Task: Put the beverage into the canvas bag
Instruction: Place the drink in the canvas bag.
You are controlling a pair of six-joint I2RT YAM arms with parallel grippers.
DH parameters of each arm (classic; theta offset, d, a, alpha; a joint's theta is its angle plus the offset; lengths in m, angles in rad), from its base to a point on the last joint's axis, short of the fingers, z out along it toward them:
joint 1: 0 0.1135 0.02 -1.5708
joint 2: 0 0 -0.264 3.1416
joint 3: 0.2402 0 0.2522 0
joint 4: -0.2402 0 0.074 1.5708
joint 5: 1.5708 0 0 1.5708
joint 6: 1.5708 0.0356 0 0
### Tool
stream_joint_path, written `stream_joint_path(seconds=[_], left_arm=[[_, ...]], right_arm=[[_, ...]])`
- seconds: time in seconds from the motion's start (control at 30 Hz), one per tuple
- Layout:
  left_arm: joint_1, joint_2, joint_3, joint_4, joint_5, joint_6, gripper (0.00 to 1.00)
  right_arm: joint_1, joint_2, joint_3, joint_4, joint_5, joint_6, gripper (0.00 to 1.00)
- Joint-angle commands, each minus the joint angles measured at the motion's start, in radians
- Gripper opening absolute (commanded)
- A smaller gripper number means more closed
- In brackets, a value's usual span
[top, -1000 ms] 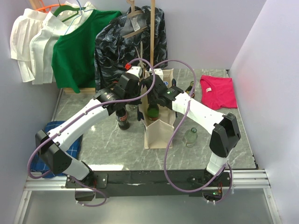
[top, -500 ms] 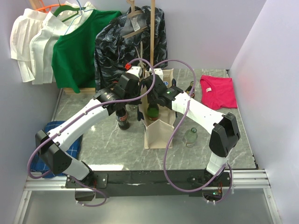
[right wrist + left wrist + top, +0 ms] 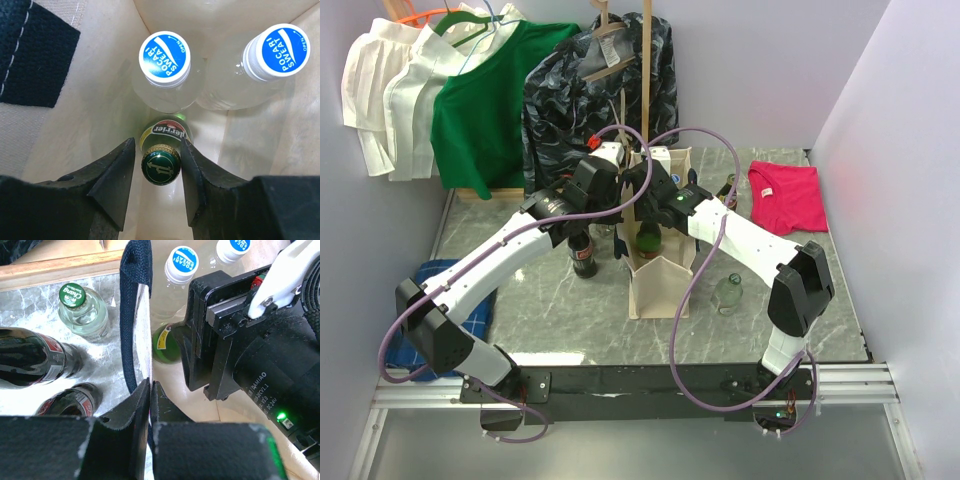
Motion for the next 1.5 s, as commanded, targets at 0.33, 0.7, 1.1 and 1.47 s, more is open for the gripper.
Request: stream_joint_path(seconds=[0.33, 0.7, 1.1, 1.47], left_arm=[[-0.003, -0.036, 0.019, 0.054, -0.003, 0.001, 0.11], [-0.003, -0.046, 0.016, 0.052, -0.008, 0.001, 0.12], [-0.003, -0.064, 0.016, 0.06, -0.01, 0.008, 0.18], [-0.003, -0.066, 0.024, 0.062, -0.008, 0.022, 0.28]], right_arm=[[0.007, -0.03, 0.047, 0.014, 0.026, 0.02, 0.54], [0.007, -0.085, 0.108, 0.001, 0.07, 0.008, 0.57], [-0.02, -0.151, 0.116, -0.042, 0.104, 0.008, 0.61], [-0.066, -0.263, 0.117, -0.062, 0.104, 0.002, 0.63]])
